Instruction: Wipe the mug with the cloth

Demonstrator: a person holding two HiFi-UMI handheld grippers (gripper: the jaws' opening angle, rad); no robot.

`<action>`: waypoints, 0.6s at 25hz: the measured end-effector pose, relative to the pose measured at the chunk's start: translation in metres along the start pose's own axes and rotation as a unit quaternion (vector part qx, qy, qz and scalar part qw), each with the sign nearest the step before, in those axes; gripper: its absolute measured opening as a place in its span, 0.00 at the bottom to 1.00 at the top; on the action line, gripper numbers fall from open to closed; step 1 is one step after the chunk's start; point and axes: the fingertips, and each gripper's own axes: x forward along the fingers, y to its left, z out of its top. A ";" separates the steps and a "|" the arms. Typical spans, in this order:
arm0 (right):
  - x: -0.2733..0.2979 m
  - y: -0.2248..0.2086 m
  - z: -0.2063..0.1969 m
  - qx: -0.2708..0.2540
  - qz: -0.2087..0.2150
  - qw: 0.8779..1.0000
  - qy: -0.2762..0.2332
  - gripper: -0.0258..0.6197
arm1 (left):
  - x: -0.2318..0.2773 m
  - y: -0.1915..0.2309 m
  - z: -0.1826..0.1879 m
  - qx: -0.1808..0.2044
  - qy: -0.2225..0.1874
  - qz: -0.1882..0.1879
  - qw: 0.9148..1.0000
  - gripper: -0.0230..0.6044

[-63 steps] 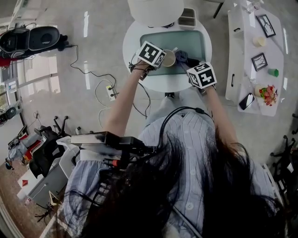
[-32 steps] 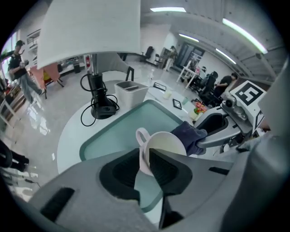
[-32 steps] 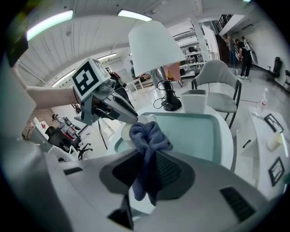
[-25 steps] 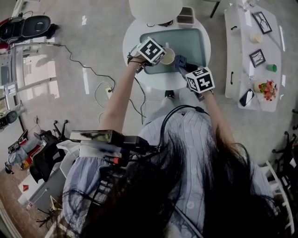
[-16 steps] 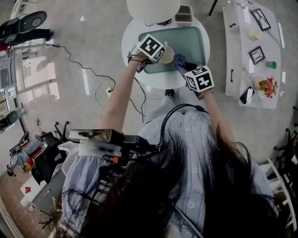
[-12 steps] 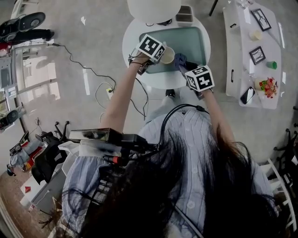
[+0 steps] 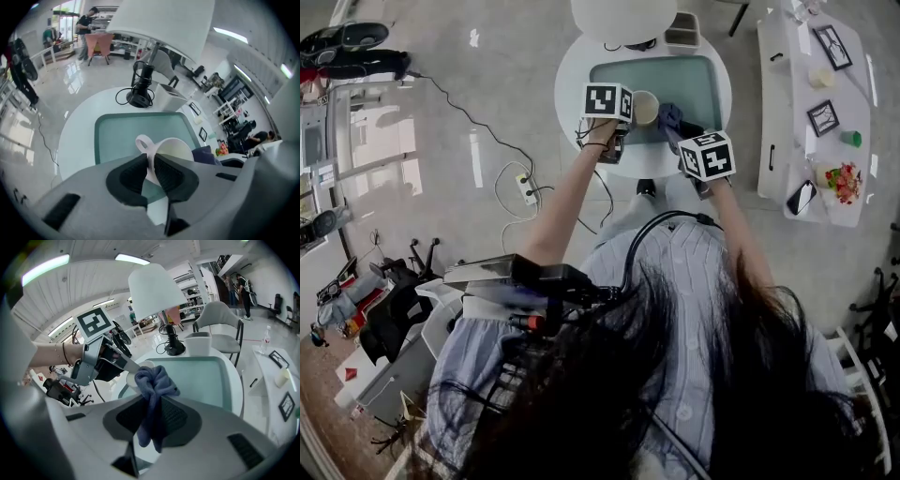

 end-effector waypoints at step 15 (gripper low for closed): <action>0.001 0.009 -0.011 0.010 0.001 1.000 0.002 0.21 | -0.004 0.001 -0.030 -0.290 -0.060 -0.031 0.955 0.13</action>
